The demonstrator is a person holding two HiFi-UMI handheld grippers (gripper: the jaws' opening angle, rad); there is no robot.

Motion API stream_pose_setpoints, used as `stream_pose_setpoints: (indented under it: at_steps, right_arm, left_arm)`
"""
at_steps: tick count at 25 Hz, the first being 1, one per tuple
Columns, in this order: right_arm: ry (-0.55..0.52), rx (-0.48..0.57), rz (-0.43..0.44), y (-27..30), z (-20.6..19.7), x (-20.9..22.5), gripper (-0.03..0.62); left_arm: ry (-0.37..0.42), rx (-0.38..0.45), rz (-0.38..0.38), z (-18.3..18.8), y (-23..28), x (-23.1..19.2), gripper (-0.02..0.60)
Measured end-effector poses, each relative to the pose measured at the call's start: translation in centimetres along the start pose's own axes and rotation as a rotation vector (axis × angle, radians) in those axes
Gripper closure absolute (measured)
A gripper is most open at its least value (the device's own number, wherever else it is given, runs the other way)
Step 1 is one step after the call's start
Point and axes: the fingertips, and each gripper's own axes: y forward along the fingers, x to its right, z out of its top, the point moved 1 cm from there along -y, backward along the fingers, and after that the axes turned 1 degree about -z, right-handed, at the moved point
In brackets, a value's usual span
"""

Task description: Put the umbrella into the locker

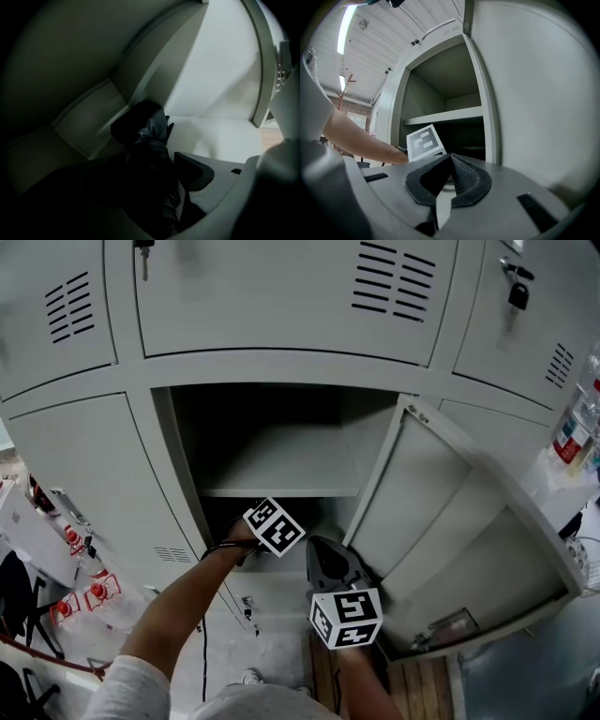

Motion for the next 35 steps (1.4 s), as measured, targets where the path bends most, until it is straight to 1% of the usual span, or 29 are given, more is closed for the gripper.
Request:
stream_pose_setpoints:
  at_steps: [5, 12, 19, 29, 35]
  right_arm:
    - [0.007, 0.002, 0.004, -0.1, 0.0, 0.0, 0.591]
    - [0.009, 0.0, 0.015, -0.1, -0.1, -0.3, 0.591]
    - [0.01, 0.009, 0.019, -0.3, 0.1, -0.5, 0.591]
    - [0.016, 0.01, 0.026, -0.3, 0.1, -0.9, 0.591]
    - [0.013, 0.009, 0.022, -0.5, 0.1, -0.9, 0.591]
  left_arm:
    - [-0.027, 0.012, 0.011, 0.0, -0.3, -0.2, 0.248]
    - [-0.004, 0.028, 0.024, 0.6, -1.3, 0.1, 0.247]
    - [-0.02, 0.045, 0.015, 0.7, -2.2, 0.4, 0.247]
    - [-0.118, 0.11, -0.006, 0.9, -3.9, 0.4, 0.248]
    - [-0.172, 0.156, -0.036, 1.3, -5.0, 0.8, 0.258]
